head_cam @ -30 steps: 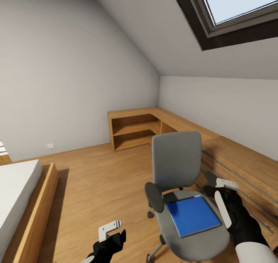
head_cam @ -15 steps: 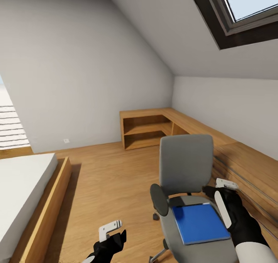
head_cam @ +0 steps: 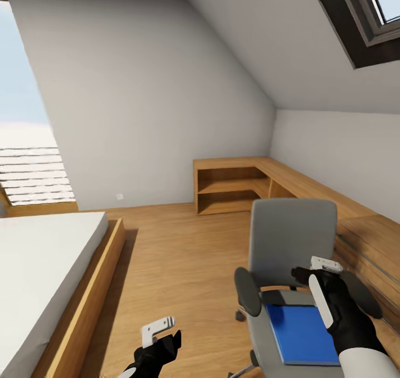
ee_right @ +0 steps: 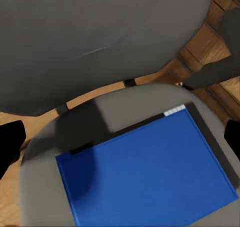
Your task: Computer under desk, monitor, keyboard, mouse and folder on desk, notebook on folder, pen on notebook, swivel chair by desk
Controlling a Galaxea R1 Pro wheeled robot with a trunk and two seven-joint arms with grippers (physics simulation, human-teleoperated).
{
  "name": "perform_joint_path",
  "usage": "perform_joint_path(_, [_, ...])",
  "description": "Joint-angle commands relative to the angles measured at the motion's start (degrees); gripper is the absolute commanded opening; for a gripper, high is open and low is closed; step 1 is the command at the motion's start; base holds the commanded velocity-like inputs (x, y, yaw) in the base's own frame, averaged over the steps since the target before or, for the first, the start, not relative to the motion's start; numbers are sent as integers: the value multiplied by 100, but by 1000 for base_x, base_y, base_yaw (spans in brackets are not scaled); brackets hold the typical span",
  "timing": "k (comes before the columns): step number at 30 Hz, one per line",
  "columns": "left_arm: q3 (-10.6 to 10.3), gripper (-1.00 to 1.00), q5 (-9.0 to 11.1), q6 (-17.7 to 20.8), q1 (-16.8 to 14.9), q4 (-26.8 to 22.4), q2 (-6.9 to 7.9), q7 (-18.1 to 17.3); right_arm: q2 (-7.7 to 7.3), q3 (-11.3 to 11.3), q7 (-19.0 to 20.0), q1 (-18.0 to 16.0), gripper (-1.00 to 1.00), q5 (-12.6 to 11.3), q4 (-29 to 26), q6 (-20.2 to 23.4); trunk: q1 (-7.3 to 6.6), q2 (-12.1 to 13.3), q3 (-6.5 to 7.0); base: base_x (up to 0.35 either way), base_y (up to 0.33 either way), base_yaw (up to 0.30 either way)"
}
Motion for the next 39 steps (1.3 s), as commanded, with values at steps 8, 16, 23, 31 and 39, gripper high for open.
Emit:
perform_joint_path(8, [-7,100,51,10,-3,-8,0,58,-4,3,-38,-1,100,-62,-7,17,1,-4,-5,0,-1,76])
perform_joint_path(16, [-58,100,39,10,-3,-10,-7,13,-8,-2,-38,-1,100,-54,-7,18,1,-4,-5,0,0,2])
perform_joint_path(23, [-61,100,38,11,-3,-164,-19,10,-45,1,-22,-1,100,-38,266,-383,22,-44,-23,0,0,0])
perform_joint_path(31, [-54,100,38,18,-3,-252,-6,18,-115,10,2,-1,100,16,882,-1024,198,-365,-167,0,0,0])
perform_joint_path(39, [-46,100,38,18,-3,-337,0,20,-176,4,60,-11,100,225,1264,-1375,374,-686,-310,0,0,0])
